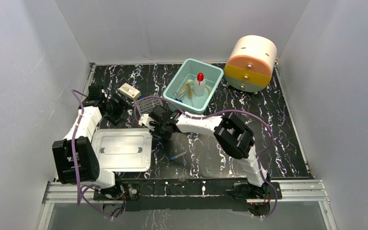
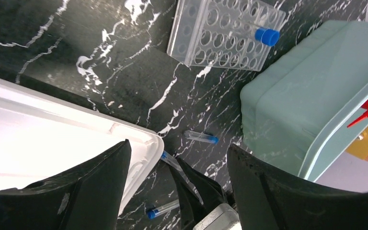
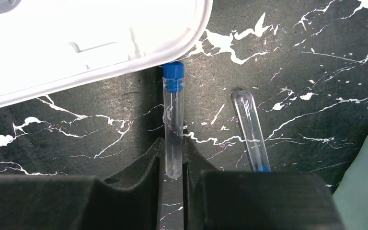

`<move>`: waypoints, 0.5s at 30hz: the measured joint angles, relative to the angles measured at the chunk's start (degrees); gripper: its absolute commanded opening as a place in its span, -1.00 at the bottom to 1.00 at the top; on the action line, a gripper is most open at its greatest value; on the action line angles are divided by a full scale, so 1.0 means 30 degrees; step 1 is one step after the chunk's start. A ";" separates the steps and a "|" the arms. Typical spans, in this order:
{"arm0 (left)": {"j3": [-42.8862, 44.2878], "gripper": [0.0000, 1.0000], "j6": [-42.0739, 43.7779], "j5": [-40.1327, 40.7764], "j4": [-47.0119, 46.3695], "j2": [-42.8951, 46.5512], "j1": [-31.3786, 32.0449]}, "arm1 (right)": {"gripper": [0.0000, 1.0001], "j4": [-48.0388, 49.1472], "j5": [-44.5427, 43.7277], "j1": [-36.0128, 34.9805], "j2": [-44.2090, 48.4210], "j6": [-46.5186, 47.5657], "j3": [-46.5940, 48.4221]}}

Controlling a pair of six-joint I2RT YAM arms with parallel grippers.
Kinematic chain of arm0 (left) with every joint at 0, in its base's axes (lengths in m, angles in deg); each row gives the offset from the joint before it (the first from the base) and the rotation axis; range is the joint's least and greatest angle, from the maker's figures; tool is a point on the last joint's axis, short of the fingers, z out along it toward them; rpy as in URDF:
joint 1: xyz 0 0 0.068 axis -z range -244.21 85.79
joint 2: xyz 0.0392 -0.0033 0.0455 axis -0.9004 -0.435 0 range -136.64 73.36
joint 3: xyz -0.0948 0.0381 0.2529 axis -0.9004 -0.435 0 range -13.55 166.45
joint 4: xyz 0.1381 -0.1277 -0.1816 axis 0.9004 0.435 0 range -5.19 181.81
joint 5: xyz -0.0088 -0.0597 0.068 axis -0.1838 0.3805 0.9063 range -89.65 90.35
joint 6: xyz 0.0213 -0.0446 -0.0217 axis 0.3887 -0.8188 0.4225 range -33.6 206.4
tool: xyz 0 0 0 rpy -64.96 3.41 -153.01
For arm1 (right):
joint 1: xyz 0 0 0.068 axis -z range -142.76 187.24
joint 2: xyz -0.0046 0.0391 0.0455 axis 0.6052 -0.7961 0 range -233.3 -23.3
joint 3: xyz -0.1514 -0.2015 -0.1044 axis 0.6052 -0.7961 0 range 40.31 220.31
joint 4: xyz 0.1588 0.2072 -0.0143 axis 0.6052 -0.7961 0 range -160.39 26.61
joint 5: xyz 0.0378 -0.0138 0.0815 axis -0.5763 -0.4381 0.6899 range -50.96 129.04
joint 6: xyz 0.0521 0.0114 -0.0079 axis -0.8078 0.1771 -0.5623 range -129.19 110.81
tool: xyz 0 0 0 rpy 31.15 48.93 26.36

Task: Organize the chemistry lab equipment

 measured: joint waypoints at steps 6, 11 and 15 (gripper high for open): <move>-0.0408 0.43 0.0131 -0.1982 -0.0459 -0.0867 0.0007 | -0.59 0.0896 -0.0481 -0.0036 0.0852 -0.0189 -0.1399; -0.1078 0.43 0.0204 -0.3206 -0.1100 -0.0867 0.0372 | -0.58 0.1413 -0.0823 -0.0036 0.2382 -0.0619 -0.3475; -0.1297 0.43 0.0299 -0.3818 -0.1814 -0.0867 0.1545 | -0.58 0.2229 -0.1064 -0.0036 0.4087 -0.1078 -0.4962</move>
